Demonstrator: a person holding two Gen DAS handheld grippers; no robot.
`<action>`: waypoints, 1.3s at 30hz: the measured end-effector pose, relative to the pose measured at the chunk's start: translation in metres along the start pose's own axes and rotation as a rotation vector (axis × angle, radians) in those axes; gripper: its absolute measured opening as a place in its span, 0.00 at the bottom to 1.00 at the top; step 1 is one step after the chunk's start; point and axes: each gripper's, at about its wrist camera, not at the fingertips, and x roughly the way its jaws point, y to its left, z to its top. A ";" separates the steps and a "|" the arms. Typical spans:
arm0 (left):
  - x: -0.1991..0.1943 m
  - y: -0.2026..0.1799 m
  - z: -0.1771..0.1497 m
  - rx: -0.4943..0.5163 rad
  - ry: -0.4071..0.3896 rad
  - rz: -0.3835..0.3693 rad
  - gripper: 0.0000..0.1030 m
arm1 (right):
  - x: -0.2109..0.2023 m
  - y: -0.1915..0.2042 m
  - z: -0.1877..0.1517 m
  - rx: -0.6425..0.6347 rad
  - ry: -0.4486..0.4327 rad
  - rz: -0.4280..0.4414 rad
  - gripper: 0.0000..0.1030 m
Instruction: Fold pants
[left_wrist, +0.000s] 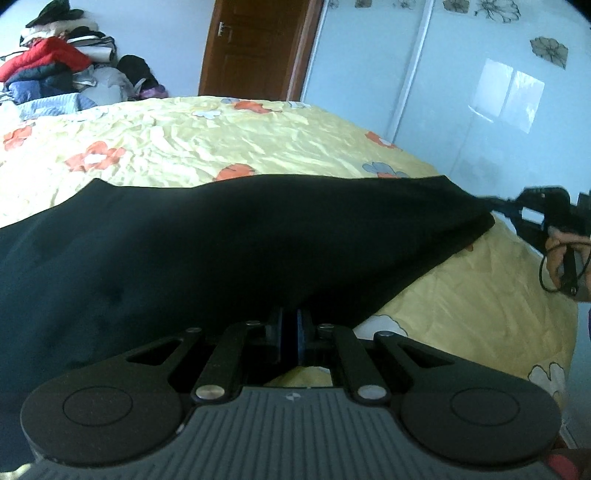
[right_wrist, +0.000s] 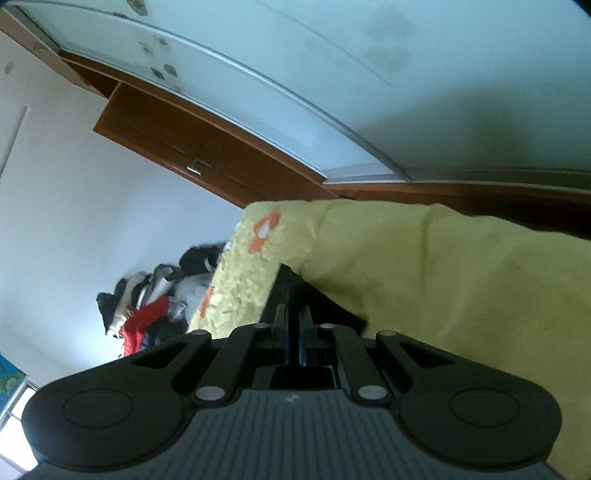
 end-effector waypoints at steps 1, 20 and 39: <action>-0.002 0.002 0.000 -0.004 -0.006 0.004 0.07 | -0.001 -0.001 -0.001 -0.002 0.002 -0.013 0.05; -0.046 0.035 0.011 -0.112 -0.106 0.176 0.71 | 0.025 0.175 -0.156 -1.146 0.191 0.115 0.54; 0.004 0.041 0.011 -0.769 0.106 -0.391 0.73 | 0.016 0.181 -0.324 -1.873 0.287 0.270 0.23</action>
